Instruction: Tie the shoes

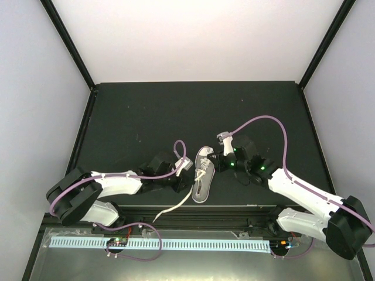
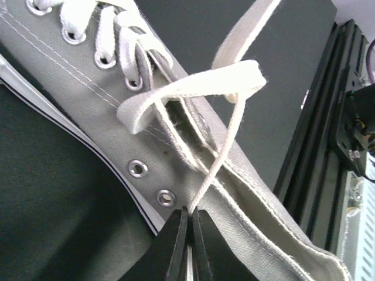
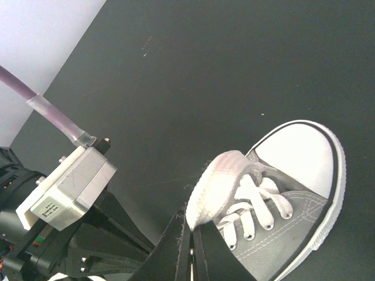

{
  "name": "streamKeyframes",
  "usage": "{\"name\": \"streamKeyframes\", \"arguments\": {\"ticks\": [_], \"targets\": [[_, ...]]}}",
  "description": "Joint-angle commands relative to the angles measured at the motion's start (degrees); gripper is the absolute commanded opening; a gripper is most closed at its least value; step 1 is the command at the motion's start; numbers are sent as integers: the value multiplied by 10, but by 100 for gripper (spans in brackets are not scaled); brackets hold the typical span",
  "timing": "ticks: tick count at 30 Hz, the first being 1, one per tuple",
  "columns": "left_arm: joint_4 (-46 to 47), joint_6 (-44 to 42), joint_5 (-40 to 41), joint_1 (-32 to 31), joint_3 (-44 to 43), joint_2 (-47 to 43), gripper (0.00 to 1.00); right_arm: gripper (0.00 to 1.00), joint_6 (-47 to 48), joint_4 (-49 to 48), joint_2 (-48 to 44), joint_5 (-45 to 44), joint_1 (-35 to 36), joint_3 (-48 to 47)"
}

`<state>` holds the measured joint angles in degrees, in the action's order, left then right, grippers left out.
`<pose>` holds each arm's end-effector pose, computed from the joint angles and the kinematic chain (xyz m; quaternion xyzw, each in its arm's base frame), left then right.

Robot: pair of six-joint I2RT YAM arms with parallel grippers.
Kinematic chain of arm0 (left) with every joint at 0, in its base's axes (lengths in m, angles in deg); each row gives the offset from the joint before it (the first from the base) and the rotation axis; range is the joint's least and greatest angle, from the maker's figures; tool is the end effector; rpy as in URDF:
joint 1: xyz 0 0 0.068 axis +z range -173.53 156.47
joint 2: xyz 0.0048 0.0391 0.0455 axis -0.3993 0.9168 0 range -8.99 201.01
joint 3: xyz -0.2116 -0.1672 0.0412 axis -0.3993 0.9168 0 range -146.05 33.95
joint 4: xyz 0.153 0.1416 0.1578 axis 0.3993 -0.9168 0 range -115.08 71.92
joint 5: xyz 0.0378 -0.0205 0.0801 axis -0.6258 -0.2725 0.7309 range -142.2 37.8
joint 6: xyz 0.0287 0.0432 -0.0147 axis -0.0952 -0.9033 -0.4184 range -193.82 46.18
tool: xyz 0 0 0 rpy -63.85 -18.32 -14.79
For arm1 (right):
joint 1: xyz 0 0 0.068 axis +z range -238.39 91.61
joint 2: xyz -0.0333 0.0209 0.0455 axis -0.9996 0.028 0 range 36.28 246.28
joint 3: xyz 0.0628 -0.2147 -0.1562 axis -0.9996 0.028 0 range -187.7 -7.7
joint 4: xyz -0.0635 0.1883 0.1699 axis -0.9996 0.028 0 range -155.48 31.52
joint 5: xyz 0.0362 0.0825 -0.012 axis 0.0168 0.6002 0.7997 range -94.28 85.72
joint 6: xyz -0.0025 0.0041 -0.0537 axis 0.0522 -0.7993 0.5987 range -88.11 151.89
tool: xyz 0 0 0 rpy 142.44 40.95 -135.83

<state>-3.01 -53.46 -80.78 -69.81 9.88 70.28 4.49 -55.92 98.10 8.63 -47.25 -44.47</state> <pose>0.1539 -0.1855 0.1381 0.2984 0.8330 -0.4115 0.2185 0.1696 0.1586 0.2352 -0.1571 0.8672 0.3423 0.3256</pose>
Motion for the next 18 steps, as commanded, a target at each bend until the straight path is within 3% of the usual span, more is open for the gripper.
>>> {"name": "streamKeyframes", "arguments": {"ticks": [1,7,13,18], "targets": [[3,3,42,-5,-11,-11,2,2,-10,12,-29,-39,-3,8],[-15,28,122,-4,20,-94,2,2,-40,51,-68,-91,-39,34],[-62,52,179,-4,41,-137,2,2,-67,65,-110,-70,-133,92],[-79,74,201,-3,72,-189,1,2,-74,88,-153,-69,-154,117]]}}
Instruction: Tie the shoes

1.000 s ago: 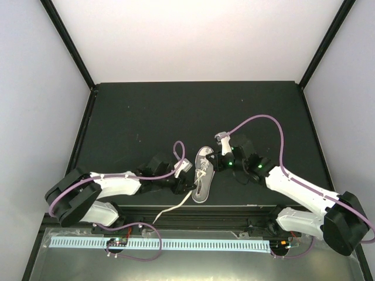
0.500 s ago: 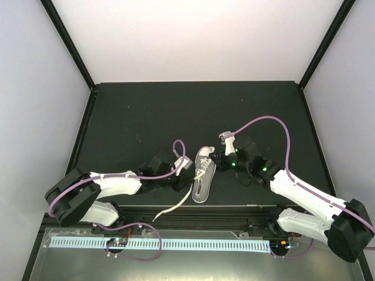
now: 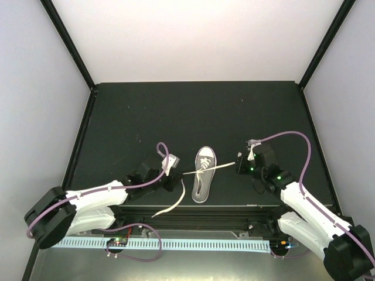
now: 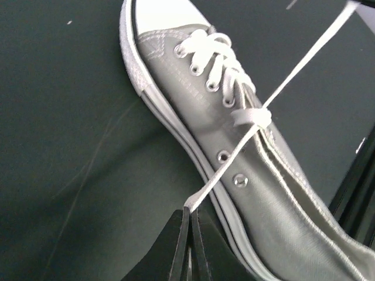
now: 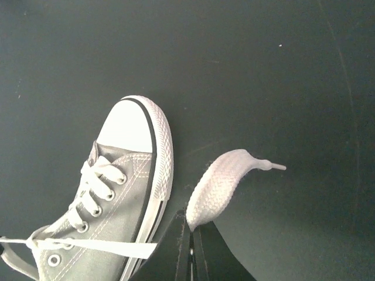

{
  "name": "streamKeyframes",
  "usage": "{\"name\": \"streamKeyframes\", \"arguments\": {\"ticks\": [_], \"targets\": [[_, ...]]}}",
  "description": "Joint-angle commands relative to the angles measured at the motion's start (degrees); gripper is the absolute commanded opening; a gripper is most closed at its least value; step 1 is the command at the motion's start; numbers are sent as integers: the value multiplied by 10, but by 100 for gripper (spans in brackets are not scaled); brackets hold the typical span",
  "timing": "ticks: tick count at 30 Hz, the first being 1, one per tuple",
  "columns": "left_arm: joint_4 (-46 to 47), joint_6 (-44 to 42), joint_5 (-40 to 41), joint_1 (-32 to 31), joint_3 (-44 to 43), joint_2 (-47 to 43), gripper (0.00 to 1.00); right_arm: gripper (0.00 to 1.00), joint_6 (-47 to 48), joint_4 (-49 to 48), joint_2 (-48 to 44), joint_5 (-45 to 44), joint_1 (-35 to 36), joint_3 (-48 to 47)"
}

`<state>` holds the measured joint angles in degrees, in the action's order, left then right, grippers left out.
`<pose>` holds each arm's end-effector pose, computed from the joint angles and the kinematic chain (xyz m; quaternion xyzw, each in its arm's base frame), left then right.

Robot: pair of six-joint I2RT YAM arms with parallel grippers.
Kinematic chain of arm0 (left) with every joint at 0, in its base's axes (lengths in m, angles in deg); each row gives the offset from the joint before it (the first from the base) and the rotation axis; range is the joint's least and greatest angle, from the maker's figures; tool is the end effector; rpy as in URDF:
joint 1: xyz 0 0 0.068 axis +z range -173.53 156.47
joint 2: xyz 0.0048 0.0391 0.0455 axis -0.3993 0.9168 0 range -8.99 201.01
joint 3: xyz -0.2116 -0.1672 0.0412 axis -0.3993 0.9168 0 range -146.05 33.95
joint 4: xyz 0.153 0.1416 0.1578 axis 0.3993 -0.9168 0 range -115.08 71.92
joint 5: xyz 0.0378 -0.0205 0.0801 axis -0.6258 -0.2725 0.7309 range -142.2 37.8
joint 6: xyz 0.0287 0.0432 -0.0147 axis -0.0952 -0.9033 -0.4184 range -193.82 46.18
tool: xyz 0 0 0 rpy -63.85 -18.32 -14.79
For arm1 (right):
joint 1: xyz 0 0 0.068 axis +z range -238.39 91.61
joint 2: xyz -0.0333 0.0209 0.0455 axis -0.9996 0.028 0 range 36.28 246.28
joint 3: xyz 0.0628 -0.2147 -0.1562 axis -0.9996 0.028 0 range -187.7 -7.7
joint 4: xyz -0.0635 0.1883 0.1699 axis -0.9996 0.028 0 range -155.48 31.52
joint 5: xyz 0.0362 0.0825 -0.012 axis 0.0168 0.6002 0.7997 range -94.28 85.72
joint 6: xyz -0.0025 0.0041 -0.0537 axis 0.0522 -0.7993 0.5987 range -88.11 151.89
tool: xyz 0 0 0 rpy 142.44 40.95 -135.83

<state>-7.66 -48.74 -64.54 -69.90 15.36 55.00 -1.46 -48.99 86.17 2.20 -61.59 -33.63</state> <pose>0.1381 -0.1559 0.1560 0.2116 0.8574 -0.3456 0.3172 0.1601 0.0853 0.1999 0.0281 0.9064 0.2540 0.3364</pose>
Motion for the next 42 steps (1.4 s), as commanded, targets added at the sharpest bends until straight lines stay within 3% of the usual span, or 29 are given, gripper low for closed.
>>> {"name": "streamKeyframes", "arguments": {"ticks": [1,11,16,25,36,42], "targets": [[-38,29,38,-1,19,-45,2,1,-15,26,-41,-7,-13,10],[-85,36,15,0,-6,-86,2,2,-9,130,-111,-62,-15,-21],[-101,64,65,0,-12,-44,2,2,-38,115,-109,-57,-16,21],[-68,89,64,1,5,-23,2,2,-86,89,-107,-60,-16,81],[44,12,-51,1,-52,-8,2,1,-26,120,-114,-96,-16,5],[74,-8,-92,1,-95,54,2,2,27,38,5,-26,-15,-78]]}}
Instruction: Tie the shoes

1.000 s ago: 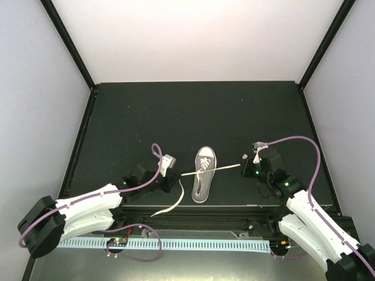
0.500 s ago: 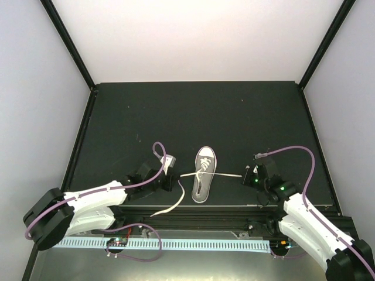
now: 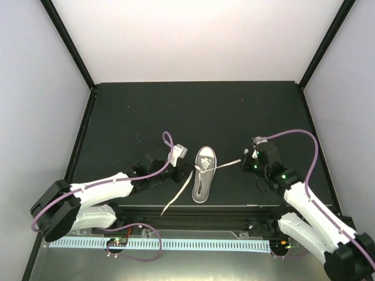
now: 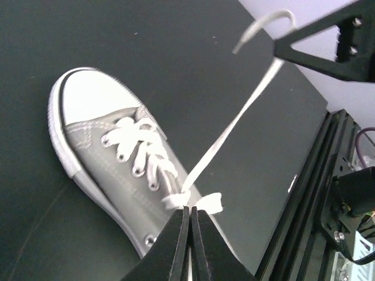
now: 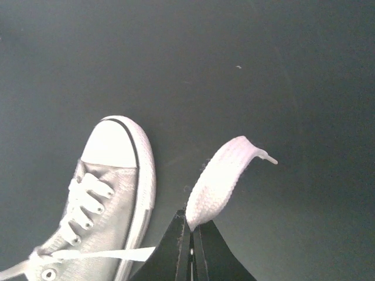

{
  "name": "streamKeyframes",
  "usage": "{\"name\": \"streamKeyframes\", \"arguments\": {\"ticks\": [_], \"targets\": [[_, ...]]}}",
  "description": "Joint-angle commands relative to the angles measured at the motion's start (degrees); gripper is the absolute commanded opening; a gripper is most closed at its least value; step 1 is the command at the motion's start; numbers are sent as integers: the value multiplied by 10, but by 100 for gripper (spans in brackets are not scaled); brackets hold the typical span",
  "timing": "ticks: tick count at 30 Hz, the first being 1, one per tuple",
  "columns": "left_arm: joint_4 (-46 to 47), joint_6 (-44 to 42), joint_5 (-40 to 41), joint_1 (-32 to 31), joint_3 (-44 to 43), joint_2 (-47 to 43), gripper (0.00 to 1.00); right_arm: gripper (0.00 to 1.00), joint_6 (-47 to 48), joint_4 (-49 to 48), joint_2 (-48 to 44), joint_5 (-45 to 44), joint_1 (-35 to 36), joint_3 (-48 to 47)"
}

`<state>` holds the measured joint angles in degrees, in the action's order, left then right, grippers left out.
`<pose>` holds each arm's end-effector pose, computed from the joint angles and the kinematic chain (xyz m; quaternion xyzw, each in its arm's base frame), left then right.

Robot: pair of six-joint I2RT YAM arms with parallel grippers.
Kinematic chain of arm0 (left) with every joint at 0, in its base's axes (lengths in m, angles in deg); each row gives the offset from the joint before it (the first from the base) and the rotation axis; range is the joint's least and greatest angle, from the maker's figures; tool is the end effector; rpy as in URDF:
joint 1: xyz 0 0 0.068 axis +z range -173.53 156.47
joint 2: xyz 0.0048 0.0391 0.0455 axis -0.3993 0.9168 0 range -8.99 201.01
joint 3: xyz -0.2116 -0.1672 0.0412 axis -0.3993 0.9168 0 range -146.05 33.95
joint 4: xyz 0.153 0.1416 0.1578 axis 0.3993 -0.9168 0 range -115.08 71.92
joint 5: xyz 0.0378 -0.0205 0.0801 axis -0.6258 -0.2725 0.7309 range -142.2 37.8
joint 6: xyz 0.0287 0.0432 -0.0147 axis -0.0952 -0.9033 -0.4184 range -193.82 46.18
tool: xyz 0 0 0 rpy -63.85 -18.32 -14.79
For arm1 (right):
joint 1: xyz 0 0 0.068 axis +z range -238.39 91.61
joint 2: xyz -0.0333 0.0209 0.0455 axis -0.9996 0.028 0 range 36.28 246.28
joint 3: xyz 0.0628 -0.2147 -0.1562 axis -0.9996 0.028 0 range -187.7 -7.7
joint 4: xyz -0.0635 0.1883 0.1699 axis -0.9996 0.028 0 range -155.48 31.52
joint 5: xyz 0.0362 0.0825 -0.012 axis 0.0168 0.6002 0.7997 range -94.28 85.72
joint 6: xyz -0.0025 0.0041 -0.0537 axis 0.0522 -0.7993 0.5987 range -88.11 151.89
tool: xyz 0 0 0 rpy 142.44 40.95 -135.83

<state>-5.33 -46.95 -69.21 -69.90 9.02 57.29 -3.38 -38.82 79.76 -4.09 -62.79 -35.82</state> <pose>0.1527 -0.1753 0.1866 0.2184 0.8253 -0.4033 0.3294 0.1460 0.0700 0.2148 0.0763 0.9104 0.2072 0.3498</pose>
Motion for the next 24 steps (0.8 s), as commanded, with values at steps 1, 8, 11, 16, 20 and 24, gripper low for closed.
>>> {"name": "streamKeyframes", "arguments": {"ticks": [1,8,11,16,20,24], "targets": [[57,-26,-48,1,-34,40,2,2,57,-73,116,49,-3,-80],[76,-19,-34,0,-36,54,2,2,82,-102,316,118,76,-273],[76,-18,-28,-1,-29,49,2,11,85,-109,364,196,128,-329],[83,-10,-25,-1,-17,45,2,82,99,-97,340,193,148,-325],[82,-8,-24,-1,-16,43,2,88,109,-119,277,216,111,-242],[80,-6,-20,-1,-15,40,2,85,120,-220,211,314,96,-125]]}}
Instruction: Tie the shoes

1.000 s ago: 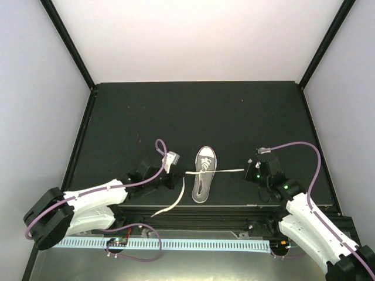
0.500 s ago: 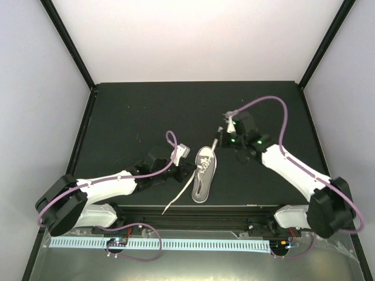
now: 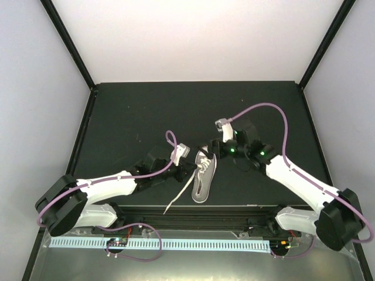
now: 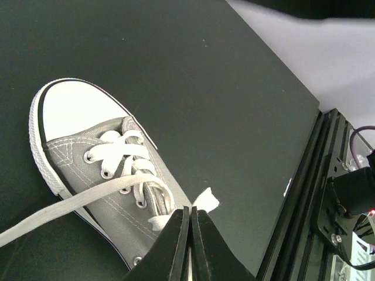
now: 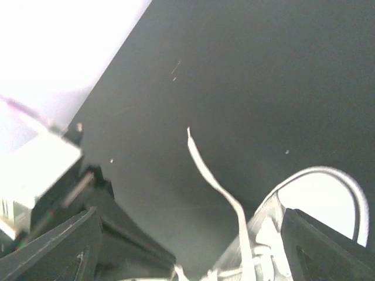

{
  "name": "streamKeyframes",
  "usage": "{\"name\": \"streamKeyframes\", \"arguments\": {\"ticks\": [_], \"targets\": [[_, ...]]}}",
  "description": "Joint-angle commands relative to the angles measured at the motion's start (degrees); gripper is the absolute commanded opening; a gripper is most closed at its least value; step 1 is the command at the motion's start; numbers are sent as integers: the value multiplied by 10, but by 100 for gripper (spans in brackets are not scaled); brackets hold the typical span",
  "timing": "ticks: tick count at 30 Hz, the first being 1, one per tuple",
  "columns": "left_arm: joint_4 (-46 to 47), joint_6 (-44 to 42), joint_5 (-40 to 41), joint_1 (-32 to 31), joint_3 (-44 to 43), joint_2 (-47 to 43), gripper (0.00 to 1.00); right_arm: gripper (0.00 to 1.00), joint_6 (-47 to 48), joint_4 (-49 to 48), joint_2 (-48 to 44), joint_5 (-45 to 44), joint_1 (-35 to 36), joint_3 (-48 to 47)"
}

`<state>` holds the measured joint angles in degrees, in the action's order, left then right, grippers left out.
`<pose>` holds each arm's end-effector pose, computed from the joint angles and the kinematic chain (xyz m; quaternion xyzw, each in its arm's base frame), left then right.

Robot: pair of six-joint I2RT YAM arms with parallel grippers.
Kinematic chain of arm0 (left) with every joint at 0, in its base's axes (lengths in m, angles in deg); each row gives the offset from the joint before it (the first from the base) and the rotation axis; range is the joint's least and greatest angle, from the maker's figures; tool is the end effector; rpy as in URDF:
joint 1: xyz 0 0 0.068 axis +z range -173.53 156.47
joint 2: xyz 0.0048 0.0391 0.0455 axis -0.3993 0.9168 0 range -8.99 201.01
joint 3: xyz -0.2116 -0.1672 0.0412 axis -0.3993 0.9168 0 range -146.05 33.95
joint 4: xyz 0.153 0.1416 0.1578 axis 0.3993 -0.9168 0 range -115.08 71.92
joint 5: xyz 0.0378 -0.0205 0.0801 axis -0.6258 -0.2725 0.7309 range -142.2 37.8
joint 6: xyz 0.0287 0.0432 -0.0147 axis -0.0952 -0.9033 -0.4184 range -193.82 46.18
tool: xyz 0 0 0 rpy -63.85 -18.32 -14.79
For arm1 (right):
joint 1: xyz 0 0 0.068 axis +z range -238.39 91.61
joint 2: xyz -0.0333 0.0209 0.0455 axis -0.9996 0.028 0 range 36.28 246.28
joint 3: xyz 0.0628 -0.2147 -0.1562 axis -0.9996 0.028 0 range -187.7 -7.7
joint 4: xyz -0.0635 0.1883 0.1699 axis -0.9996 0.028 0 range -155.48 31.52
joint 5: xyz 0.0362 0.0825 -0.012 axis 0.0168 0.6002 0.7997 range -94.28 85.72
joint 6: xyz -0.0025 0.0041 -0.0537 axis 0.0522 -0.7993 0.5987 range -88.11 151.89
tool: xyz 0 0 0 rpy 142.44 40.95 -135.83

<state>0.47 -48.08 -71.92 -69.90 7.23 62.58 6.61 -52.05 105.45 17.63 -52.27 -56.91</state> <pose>0.1631 -0.1885 0.1860 0.2387 0.8072 -0.4236 0.3347 0.2072 0.1676 0.2742 -0.1714 0.8520 0.3815 0.3149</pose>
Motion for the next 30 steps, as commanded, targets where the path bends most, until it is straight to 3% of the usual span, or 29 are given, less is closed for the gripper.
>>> {"name": "streamKeyframes", "arguments": {"ticks": [1,4,8,13,26,30], "targets": [[22,6,7,-1,4,-14,2,84,20,-115,-55,132,-9,112],[21,6,7,-1,4,-15,2,80,8,-185,-72,188,-9,177],[19,5,5,-1,4,-15,1,73,18,-216,-69,182,-10,205],[21,4,3,-1,0,-12,2,61,39,-237,-22,170,-9,206],[15,3,-1,-1,-9,-1,2,39,61,-262,55,203,-2,183],[14,-1,-2,-1,-13,1,1,19,58,-273,59,212,-2,187]]}}
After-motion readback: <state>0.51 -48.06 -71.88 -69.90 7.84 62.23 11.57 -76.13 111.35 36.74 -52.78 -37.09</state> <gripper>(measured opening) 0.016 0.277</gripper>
